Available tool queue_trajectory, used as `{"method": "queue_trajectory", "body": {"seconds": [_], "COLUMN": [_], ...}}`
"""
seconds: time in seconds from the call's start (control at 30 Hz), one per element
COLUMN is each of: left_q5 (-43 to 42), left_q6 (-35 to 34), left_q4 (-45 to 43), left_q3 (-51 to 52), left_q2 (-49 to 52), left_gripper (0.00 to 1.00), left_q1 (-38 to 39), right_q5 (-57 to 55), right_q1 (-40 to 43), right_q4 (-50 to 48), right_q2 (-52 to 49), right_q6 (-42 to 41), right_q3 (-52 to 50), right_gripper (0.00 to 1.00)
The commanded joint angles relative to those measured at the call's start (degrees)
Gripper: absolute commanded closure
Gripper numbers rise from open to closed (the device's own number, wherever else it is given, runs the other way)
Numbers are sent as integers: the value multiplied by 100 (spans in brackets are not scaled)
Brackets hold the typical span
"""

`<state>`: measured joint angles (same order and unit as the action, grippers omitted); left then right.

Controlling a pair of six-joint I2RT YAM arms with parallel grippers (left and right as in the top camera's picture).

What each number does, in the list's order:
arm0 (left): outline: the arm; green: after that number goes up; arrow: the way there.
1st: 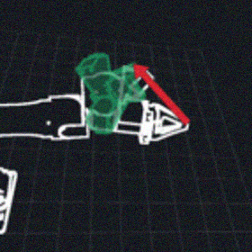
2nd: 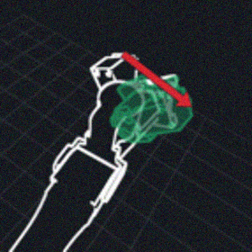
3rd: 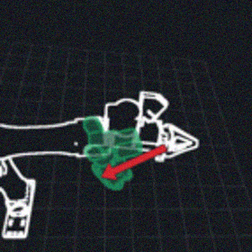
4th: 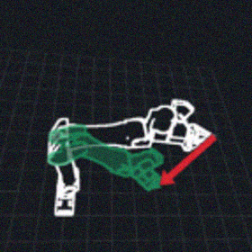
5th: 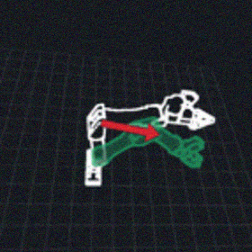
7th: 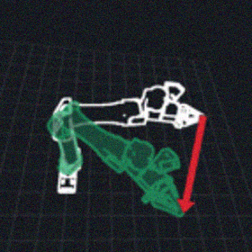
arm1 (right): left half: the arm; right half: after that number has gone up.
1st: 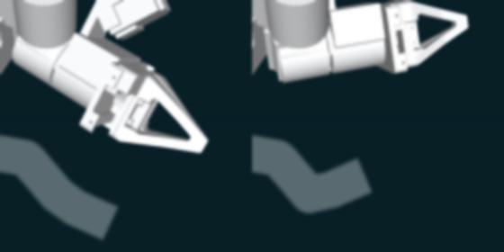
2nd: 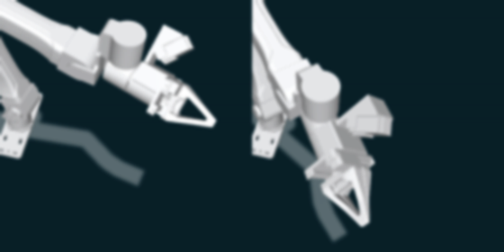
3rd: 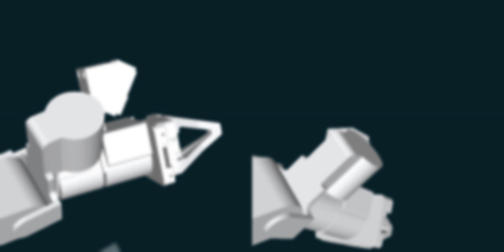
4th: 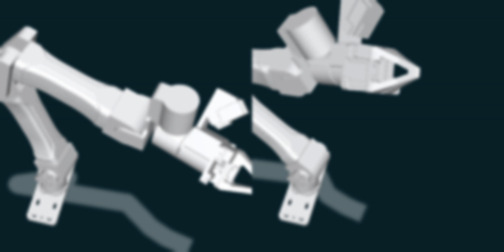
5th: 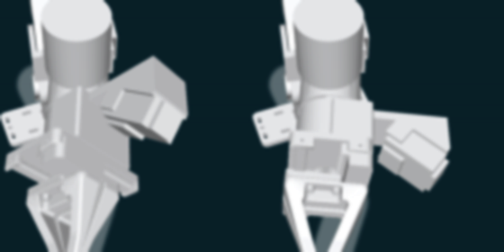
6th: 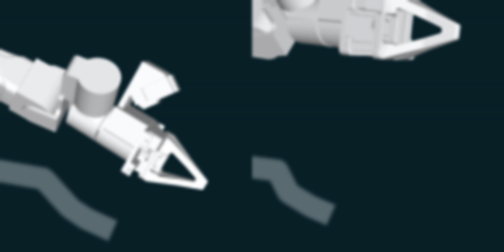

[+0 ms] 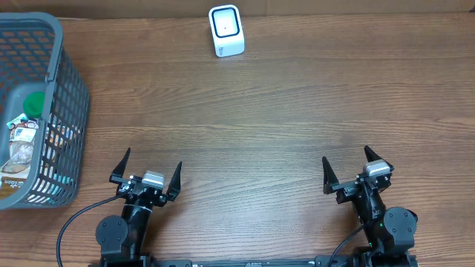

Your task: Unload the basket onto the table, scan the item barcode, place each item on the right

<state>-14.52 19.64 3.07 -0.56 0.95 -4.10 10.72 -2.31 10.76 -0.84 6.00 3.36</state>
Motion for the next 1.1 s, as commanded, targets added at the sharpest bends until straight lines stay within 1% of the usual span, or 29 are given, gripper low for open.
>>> {"method": "queue_trajectory", "body": {"seconds": [0.0,0.77,0.9,0.93,1.07], "left_q5": [7,2,-496,-498,-431], "left_q6": [-79,-83,-358,-376,-817], "left_q4": [-4,-28,-48,-17,-52], "left_q3": [28,28,28,28,17], "left_q2": [-70,-70,-70,-63,-26], "left_gripper": [0,1,0,0,0], "left_q1": [15,15,15,15,15], "right_q5": [28,31,31,31,31], "right_q1": [-24,-24,-24,-24,-24], "right_q4": [-20,-22,-20,-22,-20], "right_q2": [68,68,68,68,68], "right_q6": [7,9,9,7,9], "right_q3": [-9,-9,-9,-9,-9], "right_gripper": [0,0,0,0,0]}}
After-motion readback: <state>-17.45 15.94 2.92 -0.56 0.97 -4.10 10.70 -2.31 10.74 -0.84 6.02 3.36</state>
